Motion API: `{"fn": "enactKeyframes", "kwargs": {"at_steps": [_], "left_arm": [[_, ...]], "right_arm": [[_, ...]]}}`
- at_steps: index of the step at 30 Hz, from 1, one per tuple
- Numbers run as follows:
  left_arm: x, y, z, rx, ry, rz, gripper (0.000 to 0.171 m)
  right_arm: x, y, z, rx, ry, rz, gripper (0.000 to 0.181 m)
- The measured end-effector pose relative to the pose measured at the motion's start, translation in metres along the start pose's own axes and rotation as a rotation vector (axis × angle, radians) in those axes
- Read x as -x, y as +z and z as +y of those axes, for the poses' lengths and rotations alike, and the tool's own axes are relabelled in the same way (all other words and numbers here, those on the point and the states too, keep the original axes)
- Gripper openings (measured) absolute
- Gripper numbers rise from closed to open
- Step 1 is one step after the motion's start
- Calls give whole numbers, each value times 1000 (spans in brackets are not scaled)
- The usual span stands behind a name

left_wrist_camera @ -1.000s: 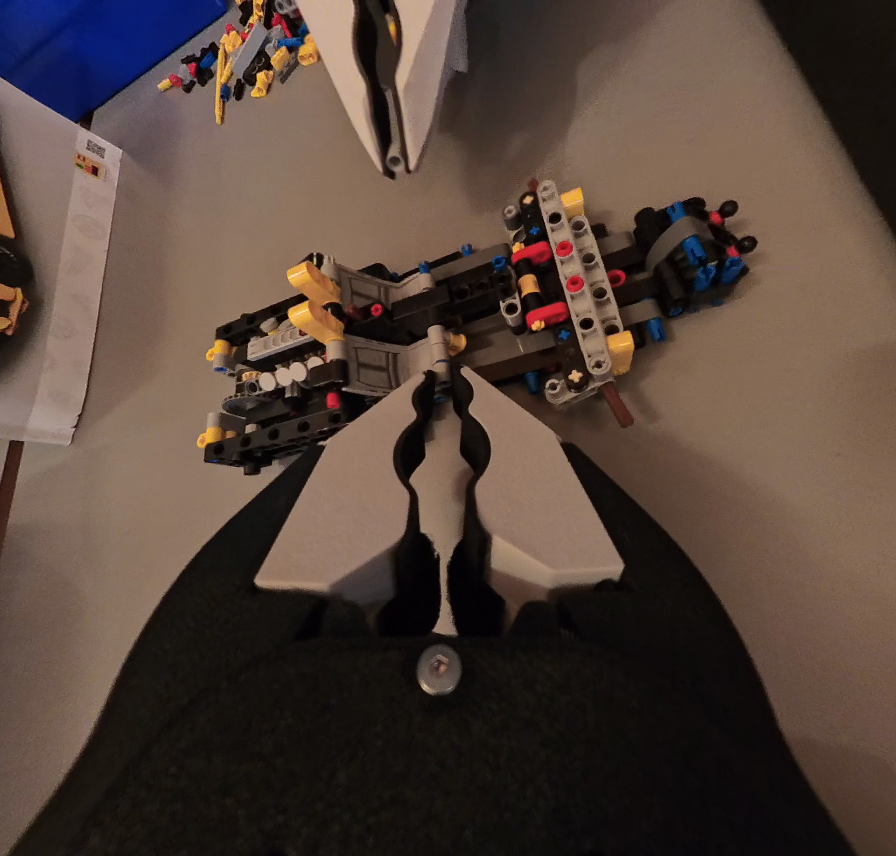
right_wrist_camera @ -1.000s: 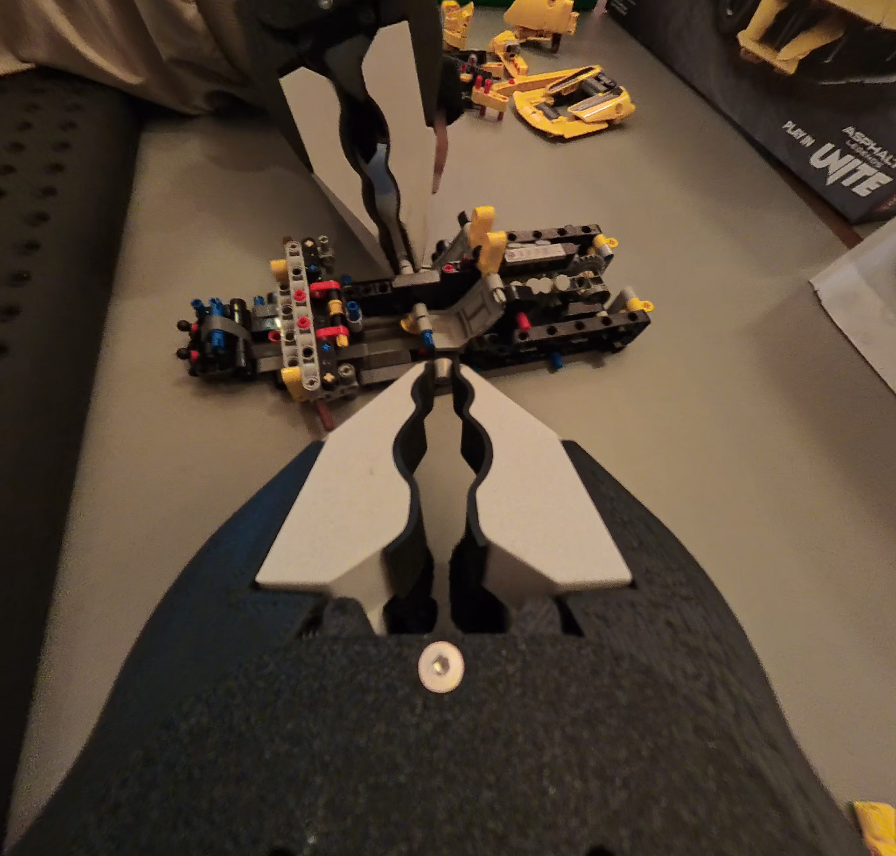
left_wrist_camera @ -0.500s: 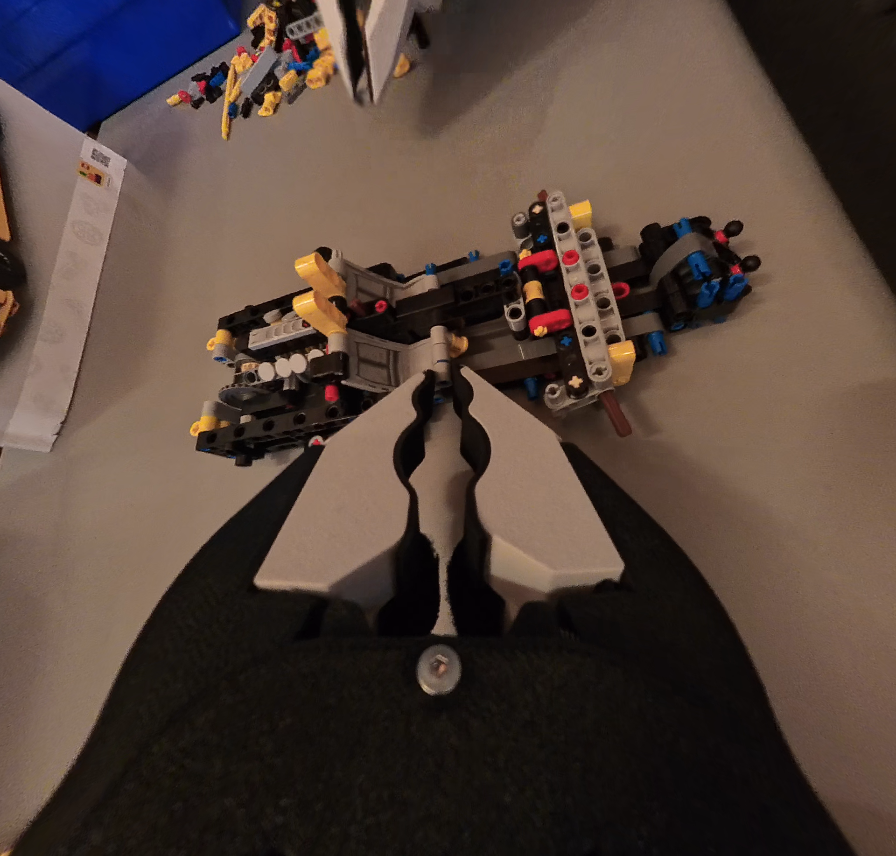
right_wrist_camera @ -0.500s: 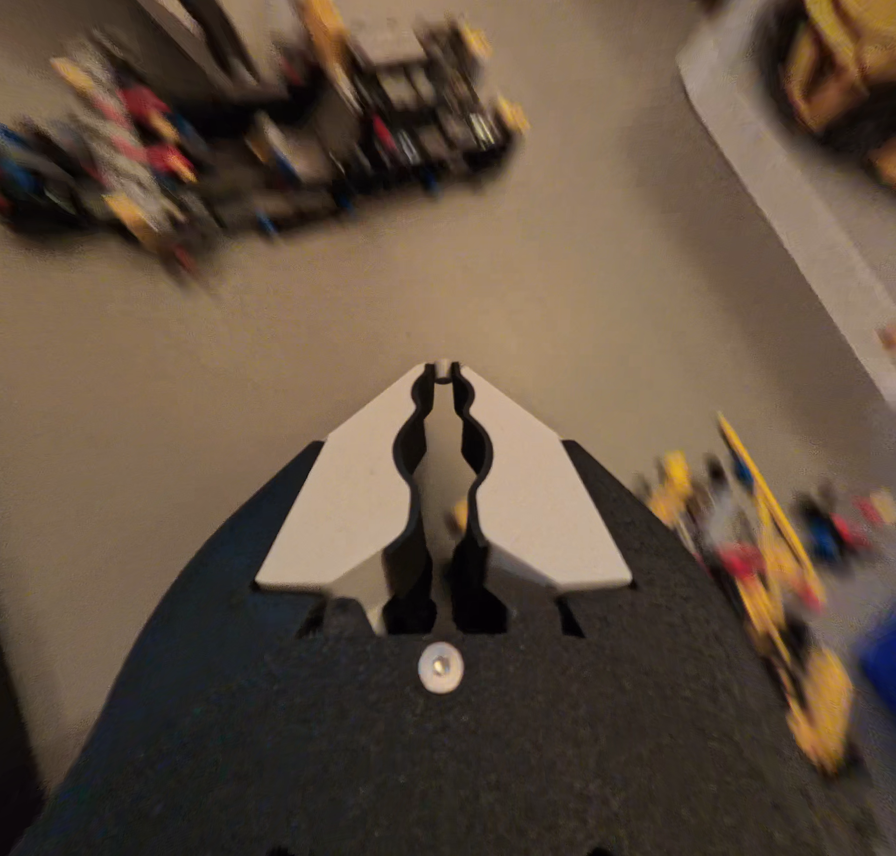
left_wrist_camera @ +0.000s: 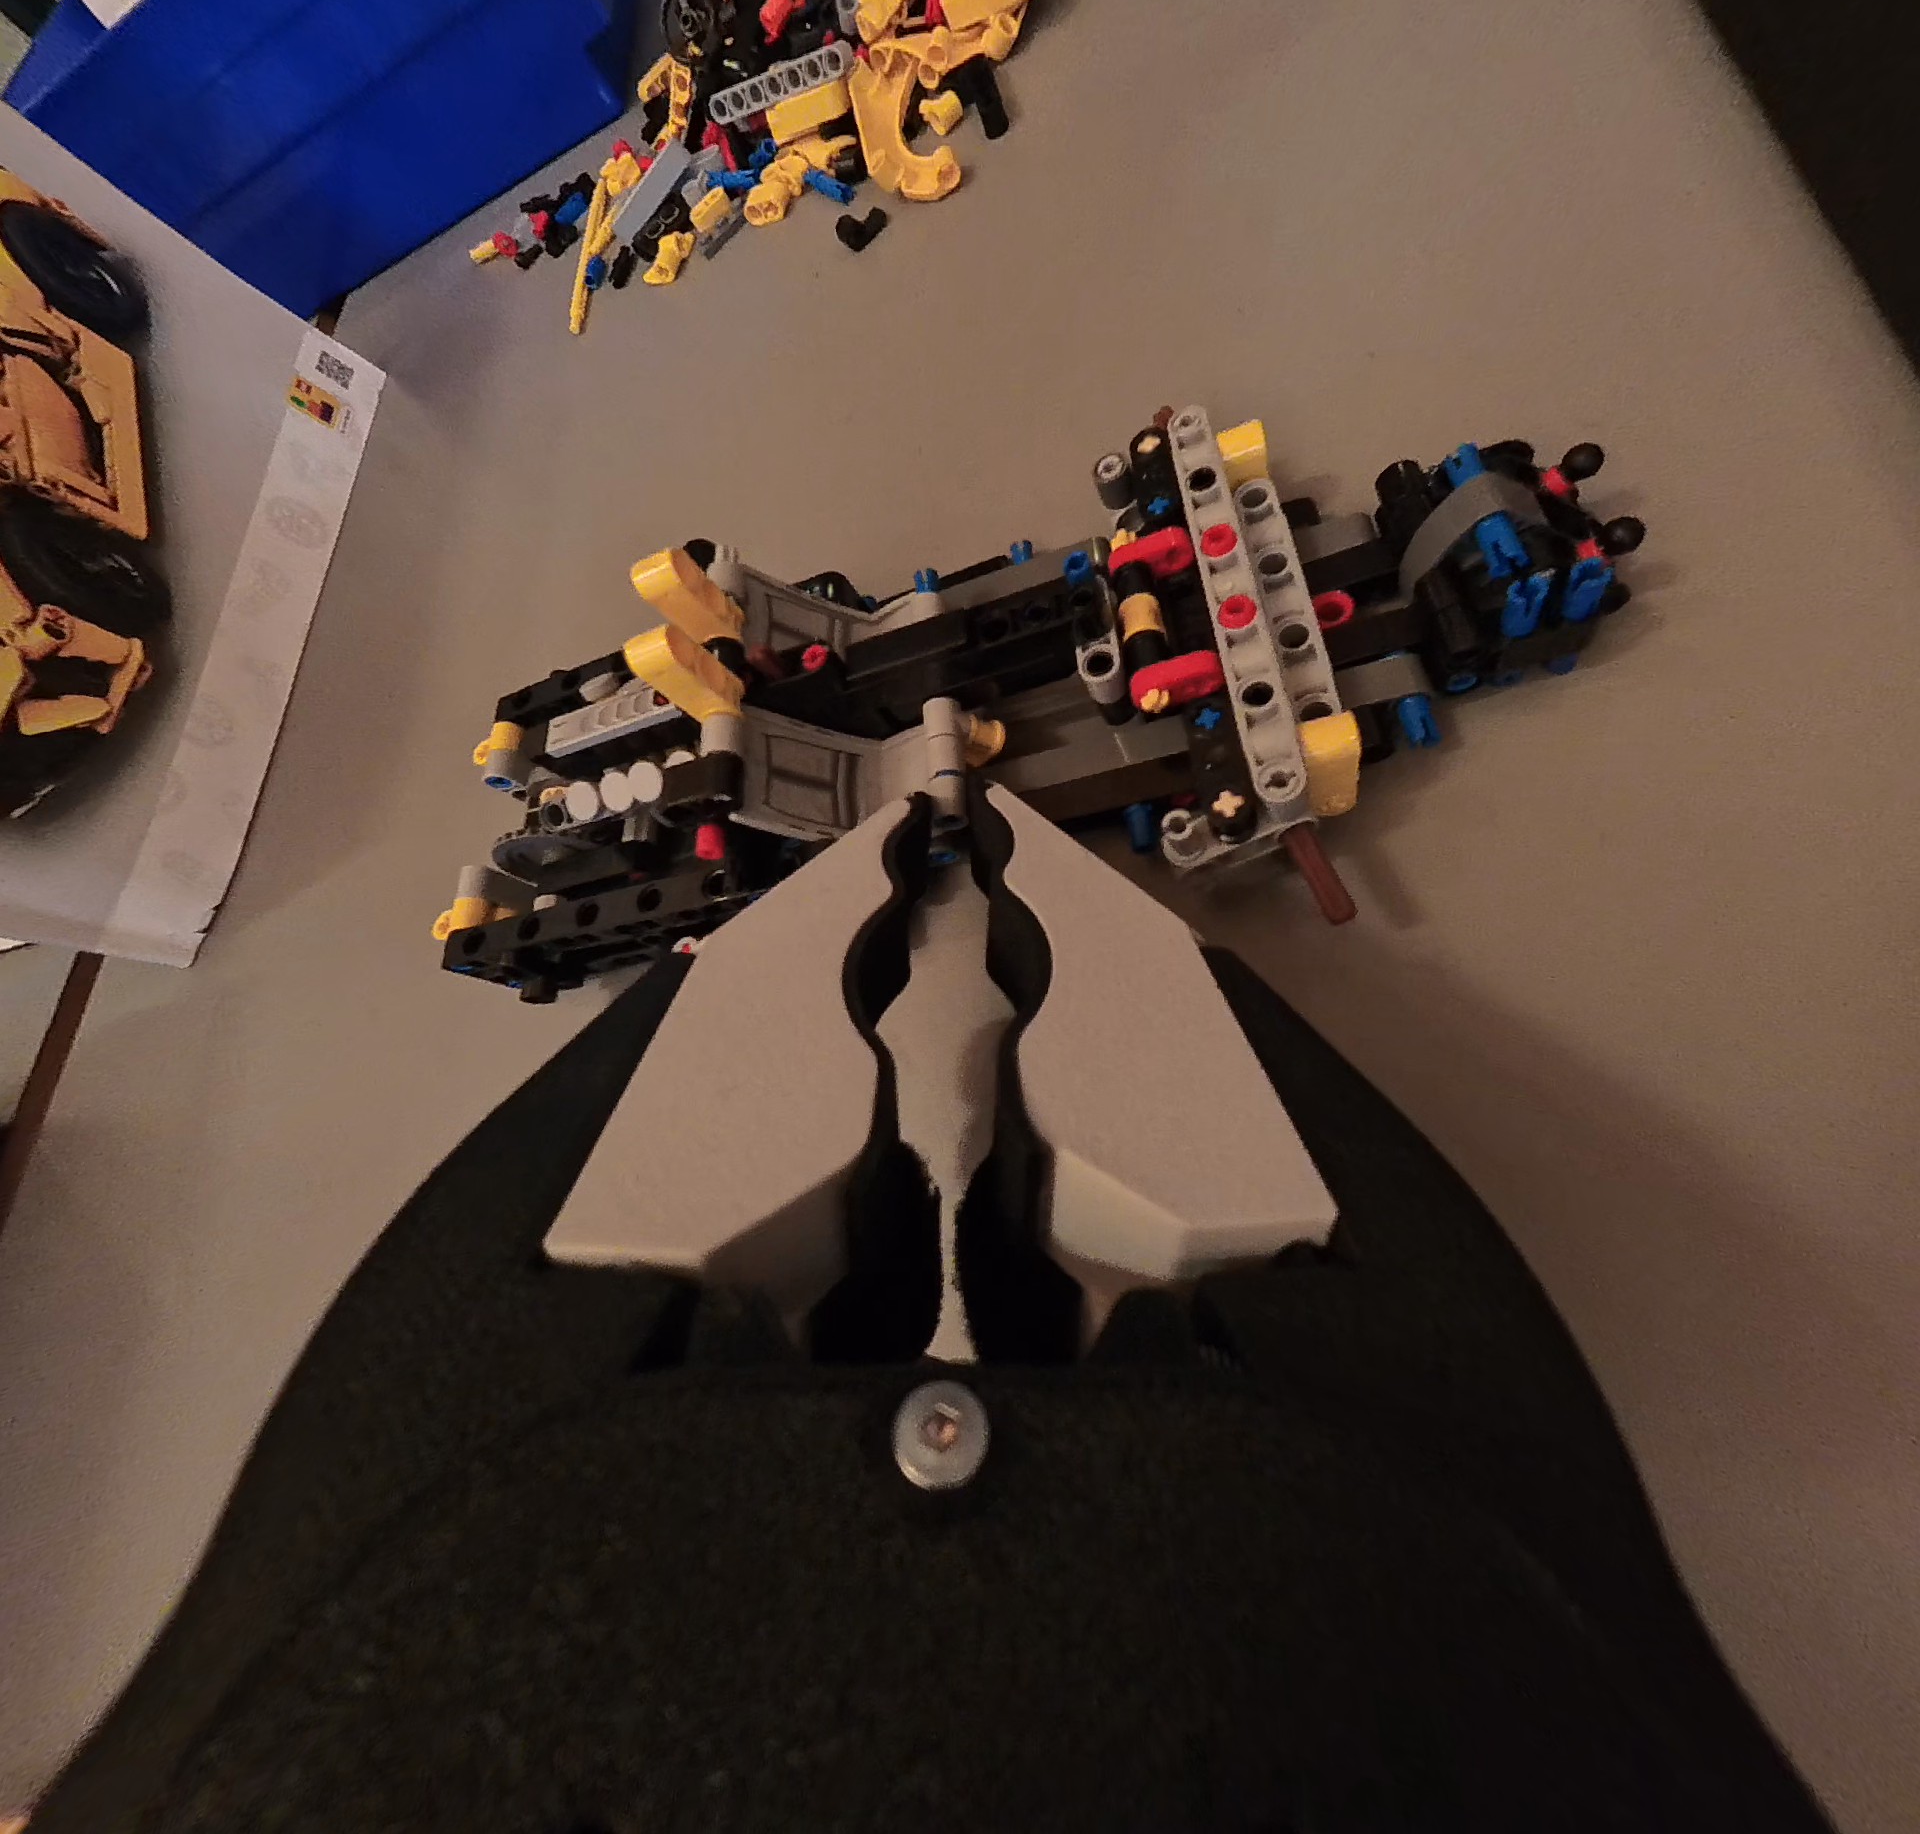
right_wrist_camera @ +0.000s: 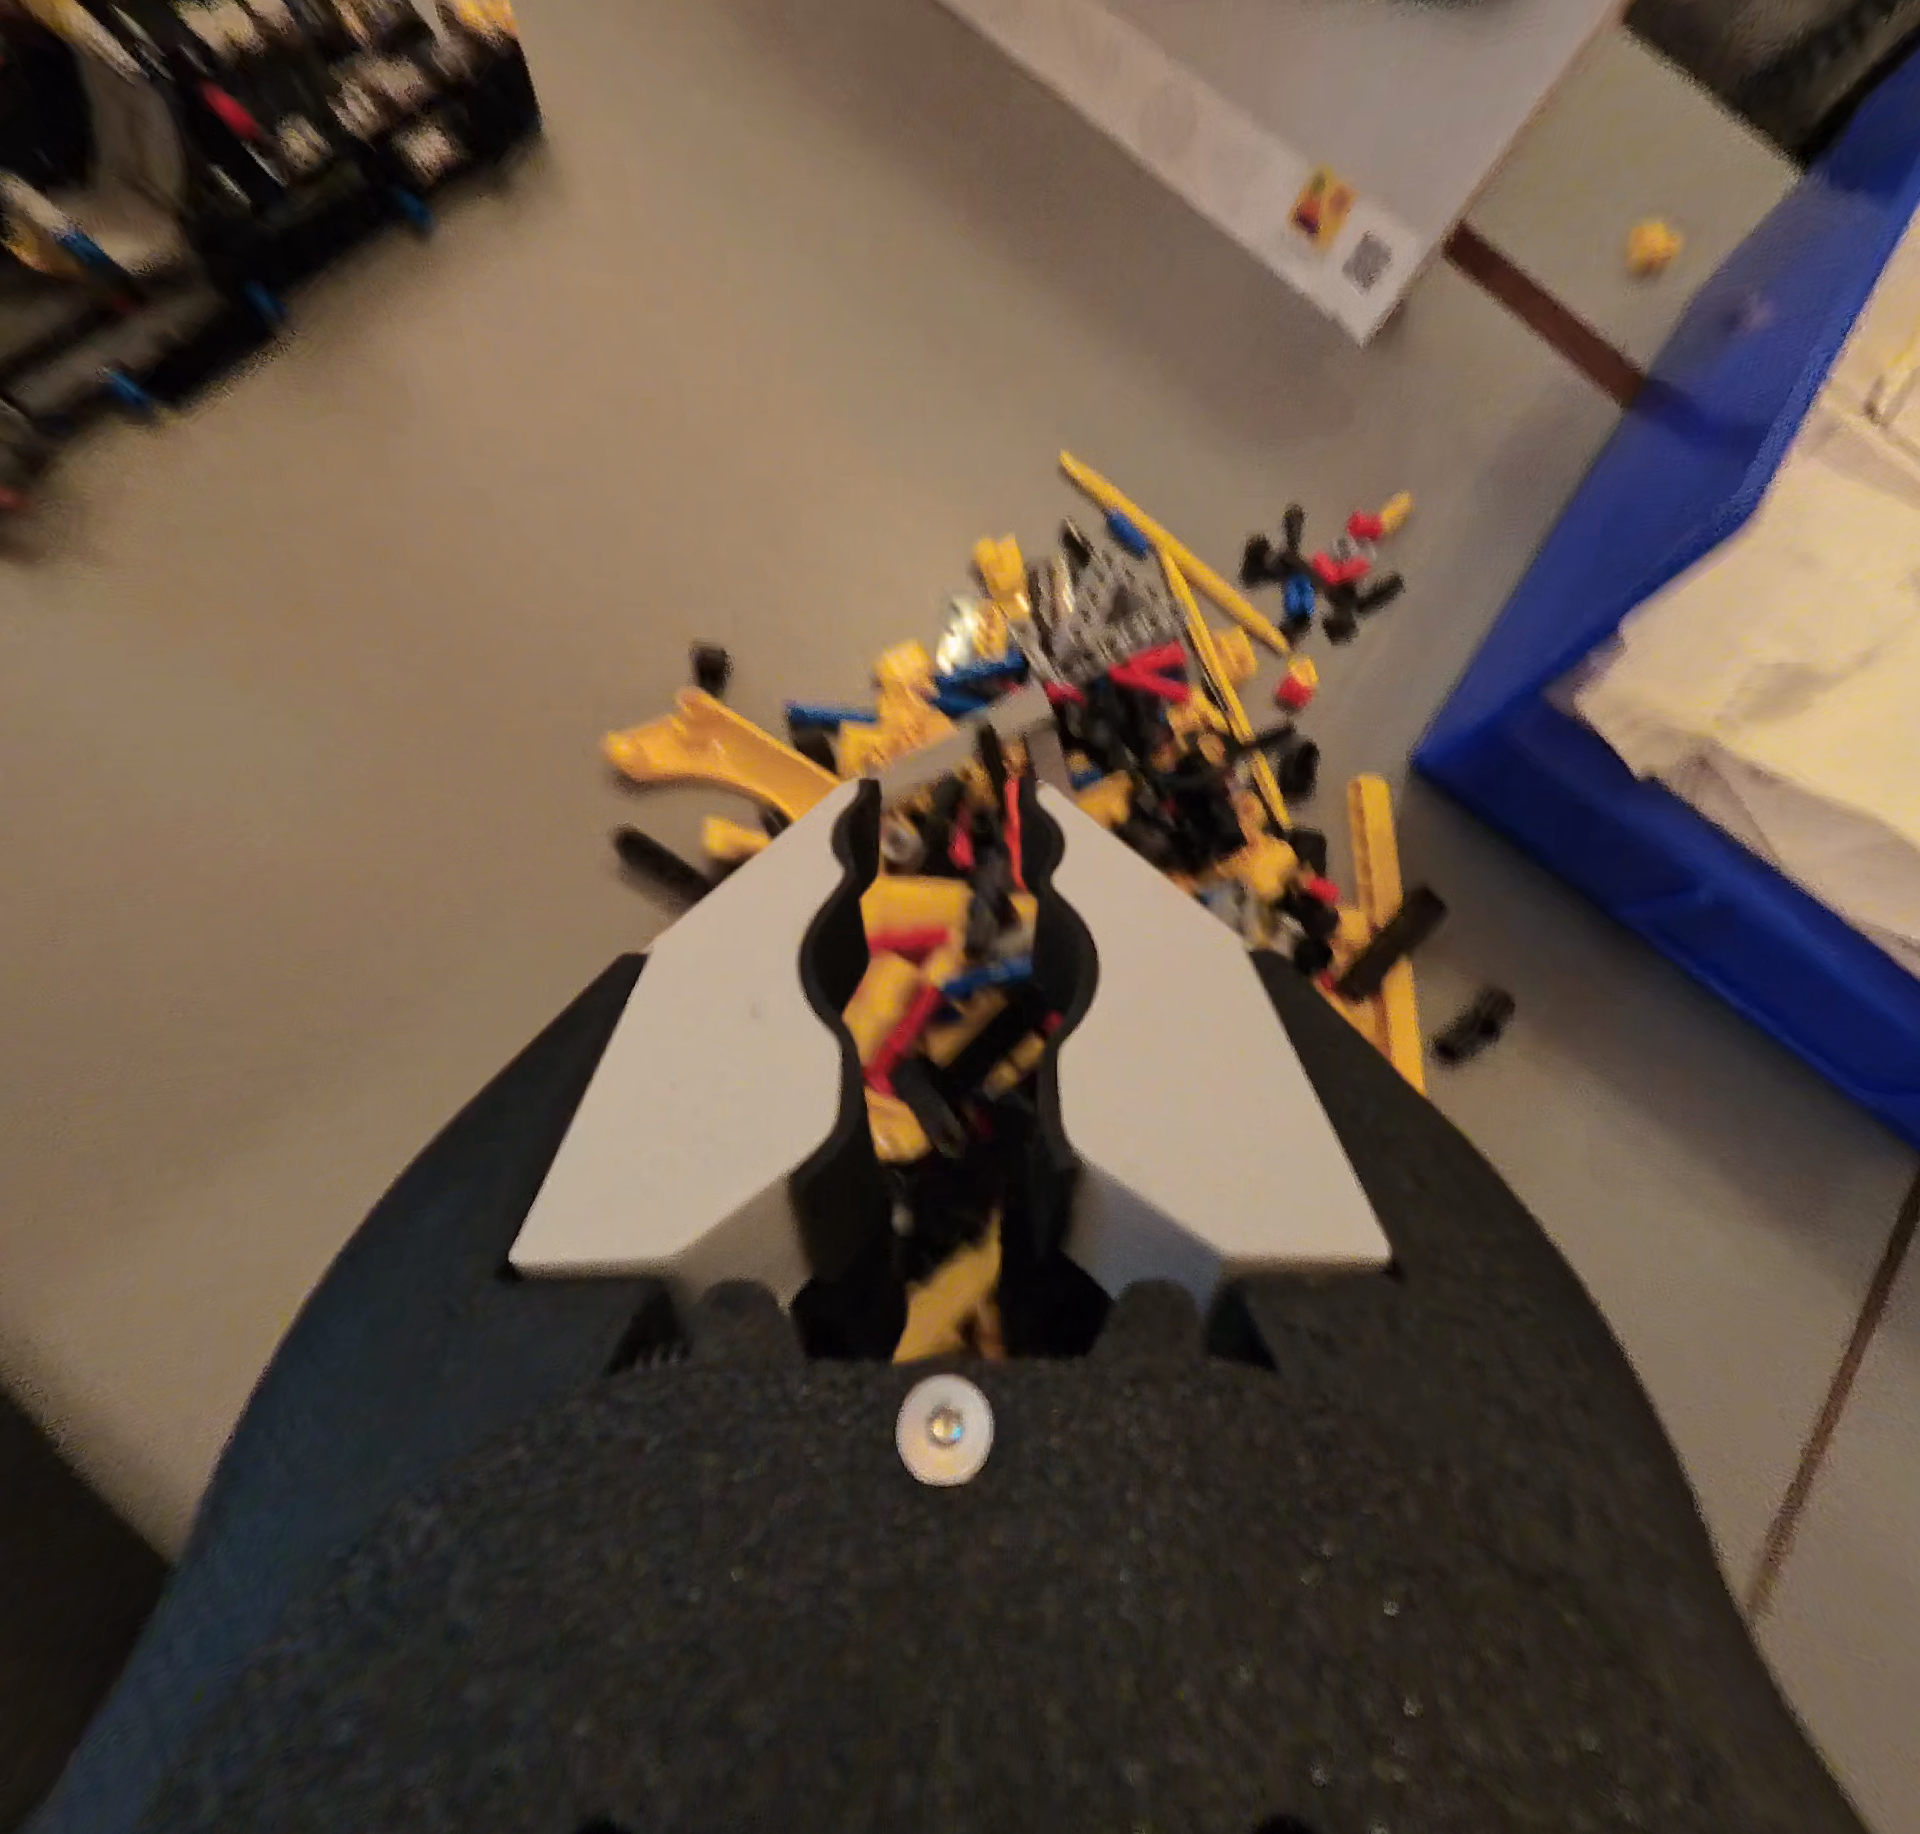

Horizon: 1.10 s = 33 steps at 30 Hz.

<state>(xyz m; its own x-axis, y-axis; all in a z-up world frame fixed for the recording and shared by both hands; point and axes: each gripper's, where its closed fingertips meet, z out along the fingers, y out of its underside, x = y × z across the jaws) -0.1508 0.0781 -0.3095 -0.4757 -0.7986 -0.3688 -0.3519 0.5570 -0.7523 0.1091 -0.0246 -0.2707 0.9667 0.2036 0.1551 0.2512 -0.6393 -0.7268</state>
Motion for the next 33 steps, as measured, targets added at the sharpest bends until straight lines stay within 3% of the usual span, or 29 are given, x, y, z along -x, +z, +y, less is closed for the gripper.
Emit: {"fn": "enactKeyframes", "kwargs": {"at_steps": [2,5,9,11,13,15,25,28,33], "left_arm": [[-1,-1,1,-19,-3,17,7],[-2,-4,2,-29,-9,44,7],[-2,-5,2,-31,-10,48,7],[-2,-5,2,-32,-11,48,7],[-2,-5,2,-34,-15,52,7],[-2,-5,2,-35,-18,56,7],[-2,-4,2,-33,-15,57,7],[-5,-4,1,-43,-8,81,7],[-8,-1,-2,-50,0,108,7]], "right_arm": [[44,11,-33,-93,-33,-121,27],[149,44,-73,-196,-190,-388,28],[208,88,-85,-174,-383,-464,28],[213,103,-81,-132,-499,-413,26],[213,102,-92,-216,-567,-344,11],[211,100,-101,-280,-565,-302,8],[214,108,-91,-218,-653,-295,6],[216,103,-88,-211,-591,-393,5],[214,97,-81,-247,-580,-412,5]]}}
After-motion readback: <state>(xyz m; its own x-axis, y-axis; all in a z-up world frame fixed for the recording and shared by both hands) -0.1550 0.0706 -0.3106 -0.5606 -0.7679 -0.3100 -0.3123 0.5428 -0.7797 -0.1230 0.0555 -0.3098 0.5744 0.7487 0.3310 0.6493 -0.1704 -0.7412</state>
